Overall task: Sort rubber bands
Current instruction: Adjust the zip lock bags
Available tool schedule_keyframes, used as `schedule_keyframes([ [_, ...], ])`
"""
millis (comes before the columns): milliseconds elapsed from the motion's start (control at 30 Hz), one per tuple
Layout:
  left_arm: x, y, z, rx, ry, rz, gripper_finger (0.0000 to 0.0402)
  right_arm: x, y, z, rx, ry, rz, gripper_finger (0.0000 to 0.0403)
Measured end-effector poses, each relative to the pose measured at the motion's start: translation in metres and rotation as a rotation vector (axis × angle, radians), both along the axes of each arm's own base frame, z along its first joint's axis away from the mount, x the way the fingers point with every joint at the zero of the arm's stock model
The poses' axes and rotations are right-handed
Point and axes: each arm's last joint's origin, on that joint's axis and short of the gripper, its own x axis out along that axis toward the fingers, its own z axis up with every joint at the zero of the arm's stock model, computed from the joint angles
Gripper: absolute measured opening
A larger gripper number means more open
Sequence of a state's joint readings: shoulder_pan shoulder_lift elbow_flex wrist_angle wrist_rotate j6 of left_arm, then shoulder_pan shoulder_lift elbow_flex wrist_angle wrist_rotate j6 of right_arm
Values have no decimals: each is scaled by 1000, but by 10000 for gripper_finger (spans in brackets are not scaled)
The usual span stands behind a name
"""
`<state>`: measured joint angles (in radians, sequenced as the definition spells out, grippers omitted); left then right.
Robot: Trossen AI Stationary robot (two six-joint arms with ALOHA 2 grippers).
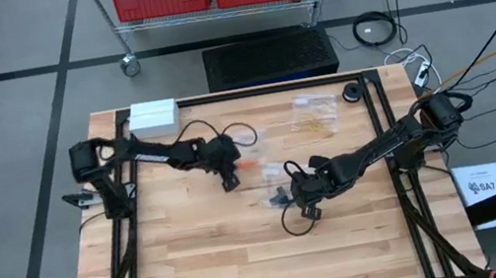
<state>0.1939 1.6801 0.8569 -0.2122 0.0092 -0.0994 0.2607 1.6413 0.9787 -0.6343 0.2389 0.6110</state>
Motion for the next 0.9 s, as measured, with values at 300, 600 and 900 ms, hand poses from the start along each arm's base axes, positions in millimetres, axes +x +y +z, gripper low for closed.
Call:
schedule_keyframes([
  [300, -48, -65, 13, -72, 2, 72, 2, 1, 0, 0, -11, -3, 39, 0],
  [600, -70, -74, 45, -110, -208, 151, 19, 11, -6, 3, 4, -94, 32, 0],
  [900, -71, -77, 44, -185, -180, 72, 92, 12, -7, 3, 16, -97, 18, 5],
])
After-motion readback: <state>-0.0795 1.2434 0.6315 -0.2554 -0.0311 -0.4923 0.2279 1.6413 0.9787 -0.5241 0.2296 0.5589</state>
